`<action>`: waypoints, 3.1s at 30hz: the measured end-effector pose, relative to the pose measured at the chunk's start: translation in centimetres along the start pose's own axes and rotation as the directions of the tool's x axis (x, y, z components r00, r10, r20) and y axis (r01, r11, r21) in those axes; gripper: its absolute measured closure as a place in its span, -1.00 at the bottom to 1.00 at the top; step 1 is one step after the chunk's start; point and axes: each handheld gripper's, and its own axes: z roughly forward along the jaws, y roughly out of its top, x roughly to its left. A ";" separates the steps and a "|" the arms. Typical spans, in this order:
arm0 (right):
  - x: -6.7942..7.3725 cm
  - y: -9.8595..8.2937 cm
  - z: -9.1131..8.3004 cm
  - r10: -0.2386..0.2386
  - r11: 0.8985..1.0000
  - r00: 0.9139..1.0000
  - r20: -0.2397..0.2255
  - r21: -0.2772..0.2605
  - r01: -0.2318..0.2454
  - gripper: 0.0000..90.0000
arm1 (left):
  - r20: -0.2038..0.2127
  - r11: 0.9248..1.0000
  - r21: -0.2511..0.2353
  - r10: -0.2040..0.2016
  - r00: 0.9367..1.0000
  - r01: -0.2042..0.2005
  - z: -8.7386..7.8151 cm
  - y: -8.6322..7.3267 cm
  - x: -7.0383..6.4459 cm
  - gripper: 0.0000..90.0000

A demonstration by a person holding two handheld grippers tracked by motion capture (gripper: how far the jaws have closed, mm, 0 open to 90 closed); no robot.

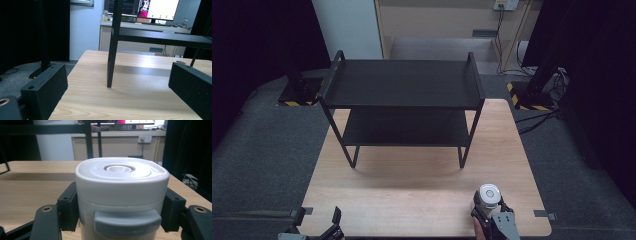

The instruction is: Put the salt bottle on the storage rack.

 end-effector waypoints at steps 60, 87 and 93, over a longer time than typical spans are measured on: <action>7.3 18.1 14.1 -0.041 0.999 0.969 -0.242 -0.020 0.037 -0.29 | 0.041 1.000 0.011 -0.022 0.999 0.022 0.2 0.0 0.8 -0.95; 9.9 18.0 18.4 -0.049 0.999 0.978 -0.202 -0.002 0.049 -0.30 | 0.029 0.999 0.010 -0.032 0.999 0.032 0.4 0.1 1.6 -0.95; 10.0 17.8 19.0 -0.048 0.999 0.981 -0.189 0.006 0.050 -0.30 | 0.028 0.999 0.011 -0.033 0.999 0.033 0.4 0.0 1.7 -0.95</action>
